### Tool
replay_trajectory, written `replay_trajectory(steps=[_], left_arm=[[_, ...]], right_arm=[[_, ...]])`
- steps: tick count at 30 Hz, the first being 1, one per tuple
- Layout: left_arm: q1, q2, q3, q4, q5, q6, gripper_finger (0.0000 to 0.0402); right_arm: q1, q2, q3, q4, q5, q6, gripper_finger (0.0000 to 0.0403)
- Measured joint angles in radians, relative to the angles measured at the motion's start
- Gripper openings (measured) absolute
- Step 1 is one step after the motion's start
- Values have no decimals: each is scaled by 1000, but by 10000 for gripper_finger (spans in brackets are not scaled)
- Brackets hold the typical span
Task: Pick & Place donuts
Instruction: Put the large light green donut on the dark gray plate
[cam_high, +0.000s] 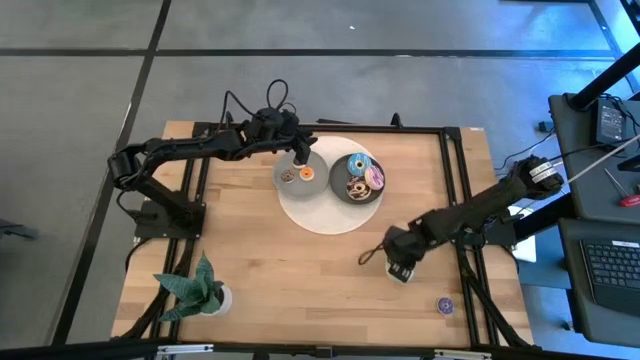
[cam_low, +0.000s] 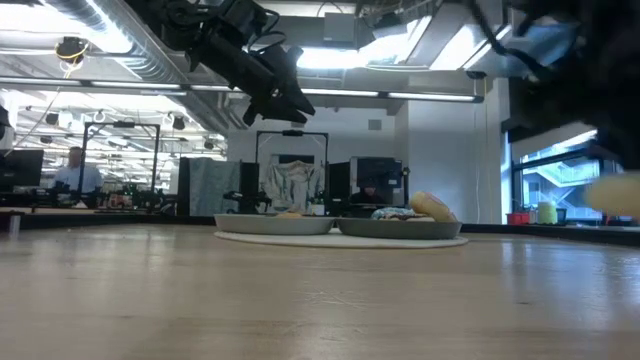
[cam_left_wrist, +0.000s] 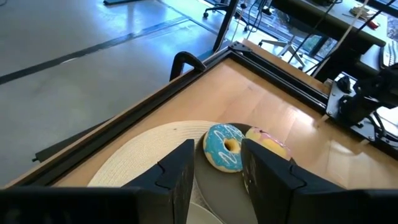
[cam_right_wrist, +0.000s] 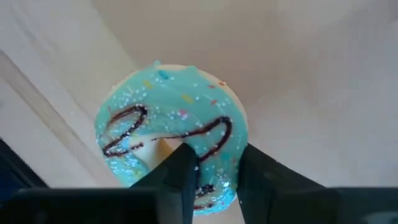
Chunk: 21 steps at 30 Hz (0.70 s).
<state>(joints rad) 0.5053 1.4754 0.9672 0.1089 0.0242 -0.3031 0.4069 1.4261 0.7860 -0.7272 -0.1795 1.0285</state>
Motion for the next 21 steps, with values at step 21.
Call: replay_trajectory(steps=[21], left_arm=[[0,-3,0,-228,31,-13,130]], right_arm=[[-721,115,536,-210,291,-967,103]])
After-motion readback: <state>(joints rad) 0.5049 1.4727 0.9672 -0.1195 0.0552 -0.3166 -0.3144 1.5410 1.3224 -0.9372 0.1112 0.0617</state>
